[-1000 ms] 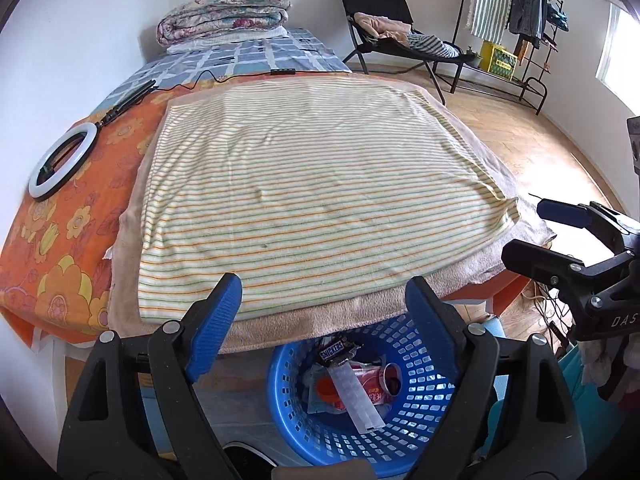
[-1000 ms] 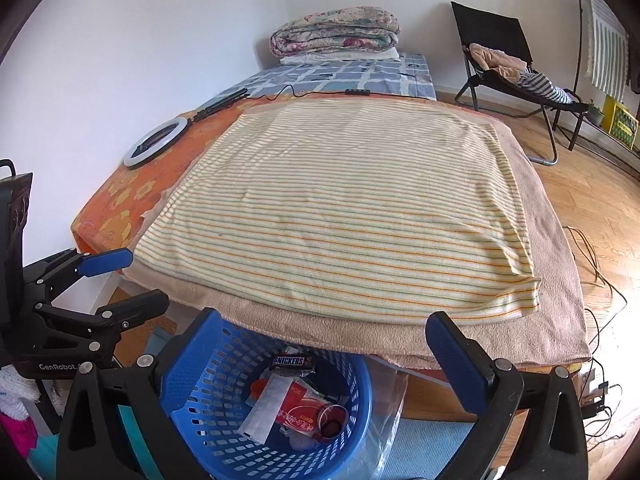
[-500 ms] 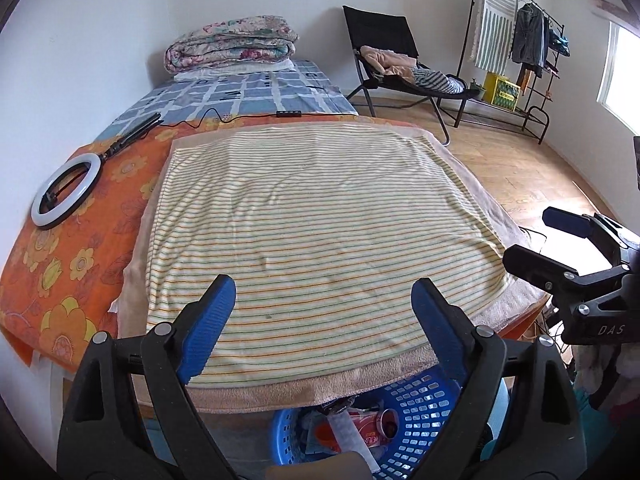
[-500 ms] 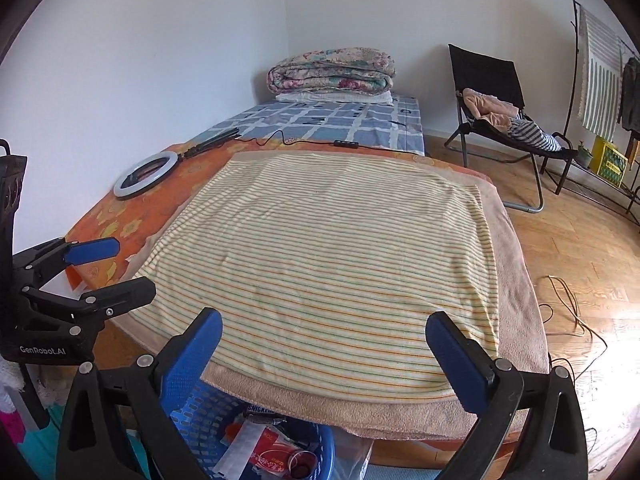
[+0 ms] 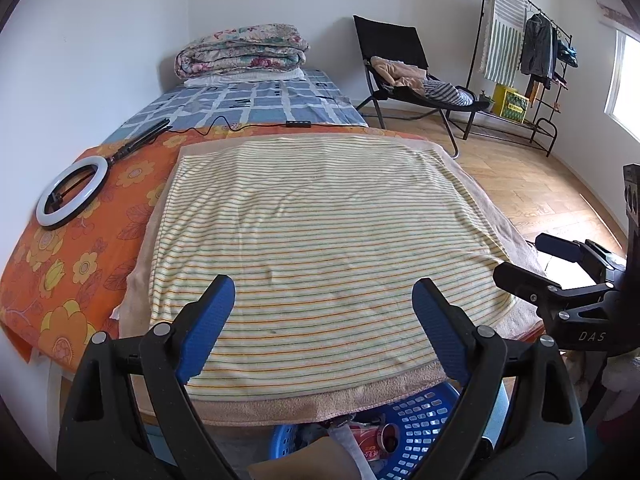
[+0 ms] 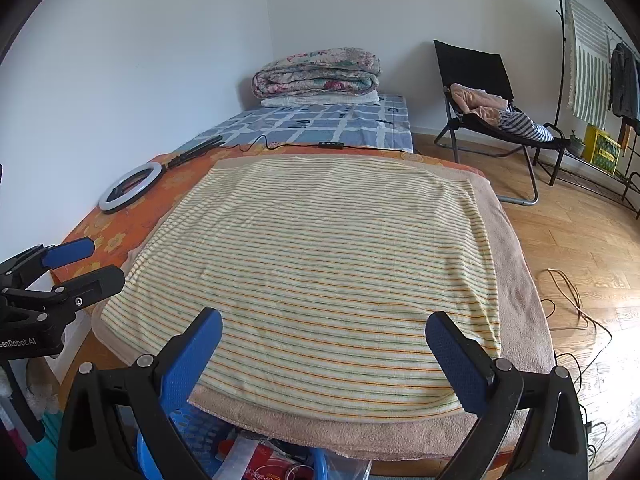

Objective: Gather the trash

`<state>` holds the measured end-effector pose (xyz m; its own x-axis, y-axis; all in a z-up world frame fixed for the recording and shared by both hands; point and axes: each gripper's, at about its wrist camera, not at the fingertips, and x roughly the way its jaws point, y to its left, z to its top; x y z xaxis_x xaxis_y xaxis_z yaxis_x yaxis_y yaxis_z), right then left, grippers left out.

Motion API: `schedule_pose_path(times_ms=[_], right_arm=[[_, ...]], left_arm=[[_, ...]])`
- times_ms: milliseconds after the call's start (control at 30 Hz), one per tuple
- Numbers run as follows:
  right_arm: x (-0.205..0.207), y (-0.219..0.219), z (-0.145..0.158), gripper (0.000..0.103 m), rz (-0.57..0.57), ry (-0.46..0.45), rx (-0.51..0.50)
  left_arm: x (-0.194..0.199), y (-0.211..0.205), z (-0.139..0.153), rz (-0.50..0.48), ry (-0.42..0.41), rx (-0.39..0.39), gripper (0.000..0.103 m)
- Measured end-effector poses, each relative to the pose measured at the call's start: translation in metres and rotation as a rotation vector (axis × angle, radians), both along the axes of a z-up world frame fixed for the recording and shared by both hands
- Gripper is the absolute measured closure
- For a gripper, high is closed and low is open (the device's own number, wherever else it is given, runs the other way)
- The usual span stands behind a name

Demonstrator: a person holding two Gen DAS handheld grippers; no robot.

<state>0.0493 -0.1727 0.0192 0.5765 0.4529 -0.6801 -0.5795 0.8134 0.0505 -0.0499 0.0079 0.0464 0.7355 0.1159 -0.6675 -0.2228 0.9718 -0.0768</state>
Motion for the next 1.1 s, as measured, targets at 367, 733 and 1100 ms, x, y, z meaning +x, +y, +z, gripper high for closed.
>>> schedule_pose_path(times_ms=[367,733,1100], right_arm=[[0.006,0.001,-0.006,0.000,-0.014,0.009,0.001],[0.008,0.001,-0.011,0.000,-0.020,0.025,-0.006],[0.010,0.000,-0.014,0.000,-0.020,0.044,0.000]], left_arm=[[0.002,0.000,-0.003,0.007,0.010,-0.032,0.004],[0.004,0.004,-0.007,0.035,0.031,-0.049,0.002],[0.003,0.003,-0.007,0.036,0.031,-0.048,0.002]])
